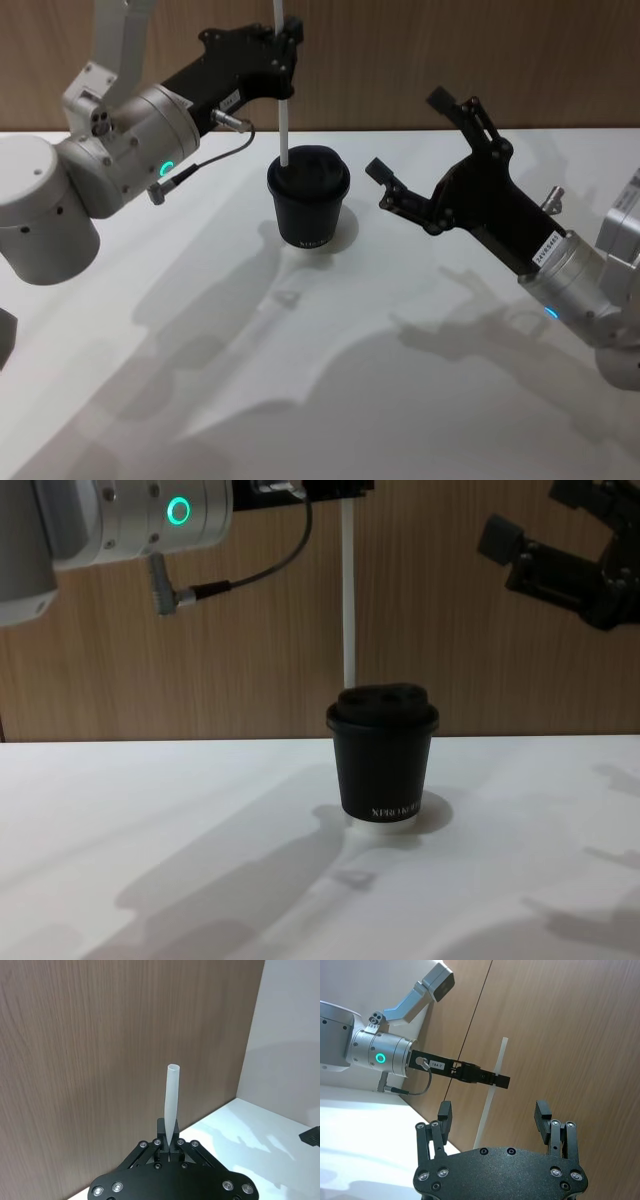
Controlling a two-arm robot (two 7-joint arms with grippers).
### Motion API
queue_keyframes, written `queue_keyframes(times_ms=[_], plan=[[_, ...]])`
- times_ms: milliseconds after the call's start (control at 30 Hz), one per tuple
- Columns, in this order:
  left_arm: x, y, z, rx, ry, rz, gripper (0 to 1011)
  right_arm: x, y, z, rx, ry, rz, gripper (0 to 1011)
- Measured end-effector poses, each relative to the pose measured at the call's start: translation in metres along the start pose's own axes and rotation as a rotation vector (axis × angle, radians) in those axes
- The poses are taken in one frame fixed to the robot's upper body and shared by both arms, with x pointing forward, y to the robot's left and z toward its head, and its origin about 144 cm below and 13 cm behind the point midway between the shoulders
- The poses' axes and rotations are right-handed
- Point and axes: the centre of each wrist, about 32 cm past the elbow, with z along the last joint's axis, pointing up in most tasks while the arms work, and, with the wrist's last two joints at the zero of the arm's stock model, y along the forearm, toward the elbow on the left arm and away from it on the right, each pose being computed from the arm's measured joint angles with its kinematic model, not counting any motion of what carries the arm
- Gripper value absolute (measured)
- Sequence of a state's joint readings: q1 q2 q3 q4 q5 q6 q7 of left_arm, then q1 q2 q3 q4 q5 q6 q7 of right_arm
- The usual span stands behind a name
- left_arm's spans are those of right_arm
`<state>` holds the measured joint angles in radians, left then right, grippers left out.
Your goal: Pick up the straw with one hand, pass it to the other hand, and insert it into the cup.
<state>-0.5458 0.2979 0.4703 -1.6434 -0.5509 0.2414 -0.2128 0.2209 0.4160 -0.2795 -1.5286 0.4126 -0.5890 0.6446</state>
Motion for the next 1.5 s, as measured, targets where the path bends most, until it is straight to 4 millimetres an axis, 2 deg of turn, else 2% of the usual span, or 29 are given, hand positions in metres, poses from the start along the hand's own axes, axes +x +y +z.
queue_keyframes(times_ms=[1333,1400,1500], plan=[[0.002,-0.010,-0.014,0.032,0.035,0.027,6,0.000,0.000,0.000,0.000,0.000,0.000,1001],[0.002,-0.010,-0.014,0.033,0.038,0.027,12,0.000,0.000,0.000,0.000,0.000,0.000,1001],[0.003,-0.010,-0.015,0.033,0.040,0.028,73,0.000,0.000,0.000,0.000,0.000,0.000,1001]])
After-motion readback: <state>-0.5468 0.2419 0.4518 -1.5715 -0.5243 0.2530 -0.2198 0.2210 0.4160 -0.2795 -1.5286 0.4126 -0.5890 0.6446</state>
